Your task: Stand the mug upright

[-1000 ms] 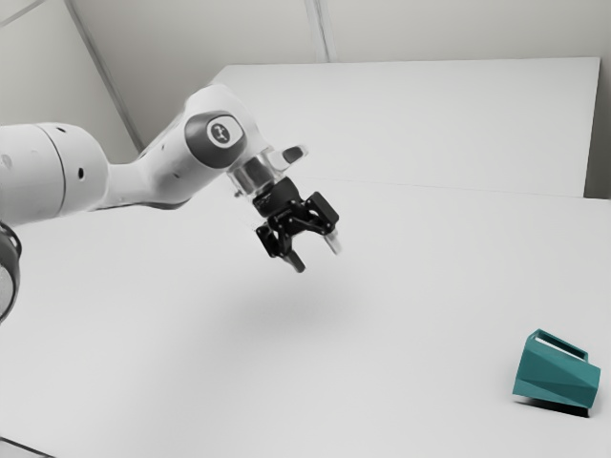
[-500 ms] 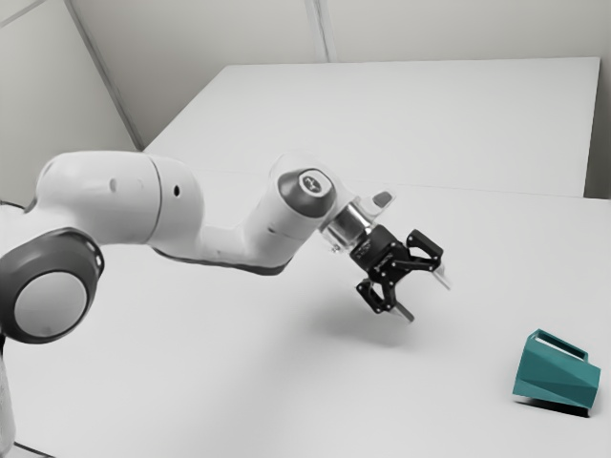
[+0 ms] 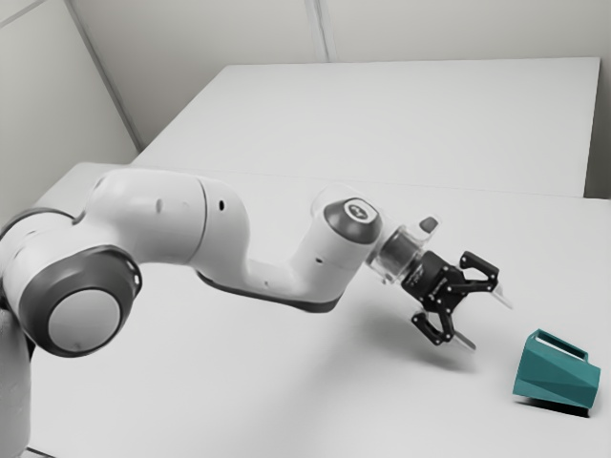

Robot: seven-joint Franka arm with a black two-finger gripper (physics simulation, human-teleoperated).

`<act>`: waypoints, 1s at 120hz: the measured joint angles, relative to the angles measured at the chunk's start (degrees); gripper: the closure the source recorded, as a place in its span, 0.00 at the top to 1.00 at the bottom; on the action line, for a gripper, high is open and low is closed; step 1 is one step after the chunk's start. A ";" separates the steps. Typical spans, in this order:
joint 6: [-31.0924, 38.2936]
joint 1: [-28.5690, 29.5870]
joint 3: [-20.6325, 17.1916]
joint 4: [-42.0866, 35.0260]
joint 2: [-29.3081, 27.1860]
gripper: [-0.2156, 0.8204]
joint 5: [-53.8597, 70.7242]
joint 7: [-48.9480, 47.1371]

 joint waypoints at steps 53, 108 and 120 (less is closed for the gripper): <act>0.87 -0.34 -3.17 4.80 6.32 0.79 -9.53 -0.73; 1.33 -1.15 -5.41 6.81 8.50 0.63 -14.10 -1.07; 1.20 -1.16 -5.32 6.76 8.29 0.37 -13.66 -1.14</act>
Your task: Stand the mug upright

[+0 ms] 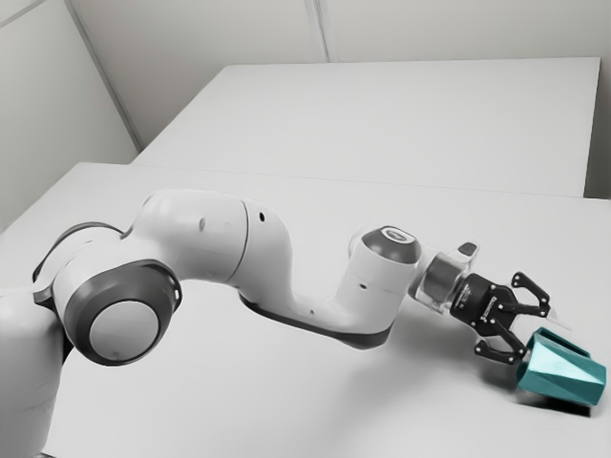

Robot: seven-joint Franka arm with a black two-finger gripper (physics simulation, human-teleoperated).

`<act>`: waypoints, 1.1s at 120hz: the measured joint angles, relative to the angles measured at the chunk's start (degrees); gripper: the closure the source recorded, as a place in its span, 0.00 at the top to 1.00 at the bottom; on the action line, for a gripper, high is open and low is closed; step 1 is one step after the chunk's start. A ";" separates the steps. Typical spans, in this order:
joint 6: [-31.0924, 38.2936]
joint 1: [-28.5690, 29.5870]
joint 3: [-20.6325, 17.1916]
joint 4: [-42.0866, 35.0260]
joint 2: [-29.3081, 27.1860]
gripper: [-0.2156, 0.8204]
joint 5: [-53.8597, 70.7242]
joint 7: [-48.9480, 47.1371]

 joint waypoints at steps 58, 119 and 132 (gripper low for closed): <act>0.29 -0.15 -0.07 0.20 -0.15 0.03 1.19 -0.48; 0.51 -4.32 11.78 0.44 -14.18 0.03 44.19 -2.60; 0.07 -3.90 14.82 -1.09 -17.57 0.03 57.81 -3.75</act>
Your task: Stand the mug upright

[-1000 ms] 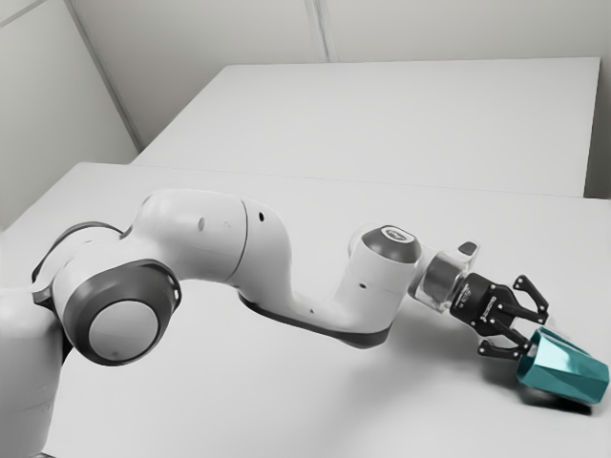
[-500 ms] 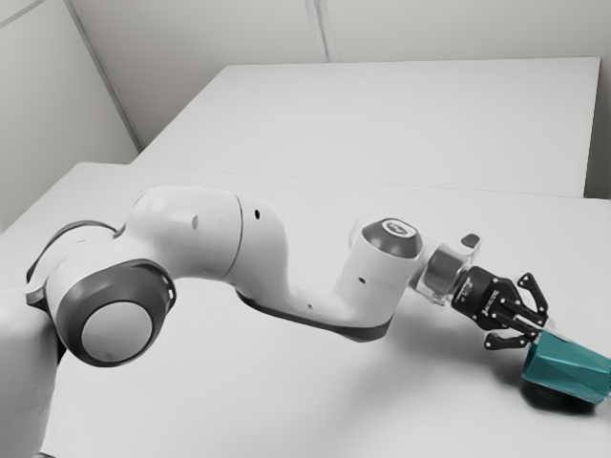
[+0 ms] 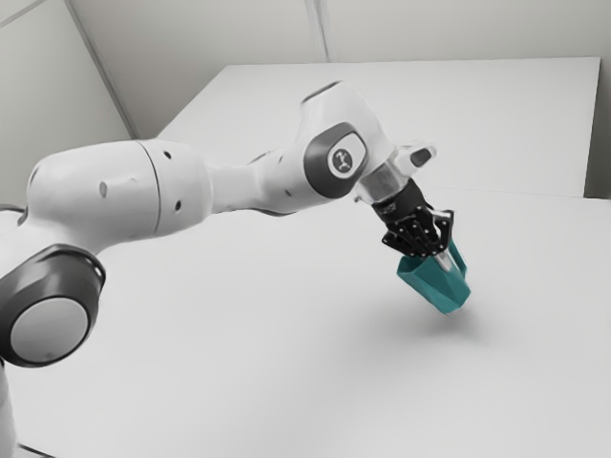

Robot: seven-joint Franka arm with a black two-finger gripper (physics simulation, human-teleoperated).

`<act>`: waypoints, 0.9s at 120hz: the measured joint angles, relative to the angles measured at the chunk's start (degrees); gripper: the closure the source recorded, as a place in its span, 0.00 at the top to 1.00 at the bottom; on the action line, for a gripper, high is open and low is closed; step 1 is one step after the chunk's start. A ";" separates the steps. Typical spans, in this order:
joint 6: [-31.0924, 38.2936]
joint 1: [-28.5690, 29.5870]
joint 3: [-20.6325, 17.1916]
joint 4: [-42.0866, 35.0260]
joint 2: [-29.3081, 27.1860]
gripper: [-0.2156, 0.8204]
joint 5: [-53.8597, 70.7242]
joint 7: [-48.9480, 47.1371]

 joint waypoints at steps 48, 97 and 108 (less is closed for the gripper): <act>-1.78 7.70 0.64 -14.77 -15.25 0.03 25.97 -4.40; -0.21 14.97 0.62 -26.08 -21.66 0.03 28.94 -4.21; 0.21 16.21 0.54 -28.03 -22.55 0.03 29.02 -3.99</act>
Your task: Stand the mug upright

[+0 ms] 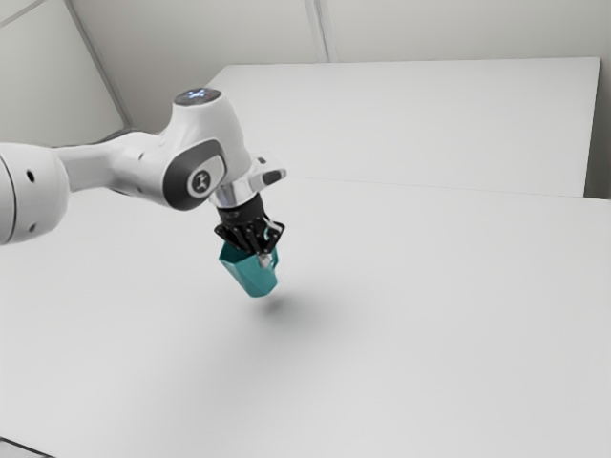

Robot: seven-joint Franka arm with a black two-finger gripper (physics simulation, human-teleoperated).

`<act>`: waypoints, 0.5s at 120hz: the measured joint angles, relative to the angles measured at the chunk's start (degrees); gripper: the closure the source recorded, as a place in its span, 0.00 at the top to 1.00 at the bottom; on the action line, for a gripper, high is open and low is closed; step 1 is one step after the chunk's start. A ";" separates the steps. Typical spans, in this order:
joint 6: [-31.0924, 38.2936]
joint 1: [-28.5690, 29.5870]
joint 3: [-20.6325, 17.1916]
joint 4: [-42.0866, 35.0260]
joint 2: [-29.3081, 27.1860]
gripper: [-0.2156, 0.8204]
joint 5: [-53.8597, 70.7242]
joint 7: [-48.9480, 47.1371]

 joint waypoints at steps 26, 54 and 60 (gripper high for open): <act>0.70 1.61 0.01 -2.61 -0.31 0.03 0.01 0.32; 2.11 1.10 0.08 -3.82 1.48 0.03 -0.04 0.31; 2.37 0.93 0.08 -3.87 1.81 0.03 -0.06 0.29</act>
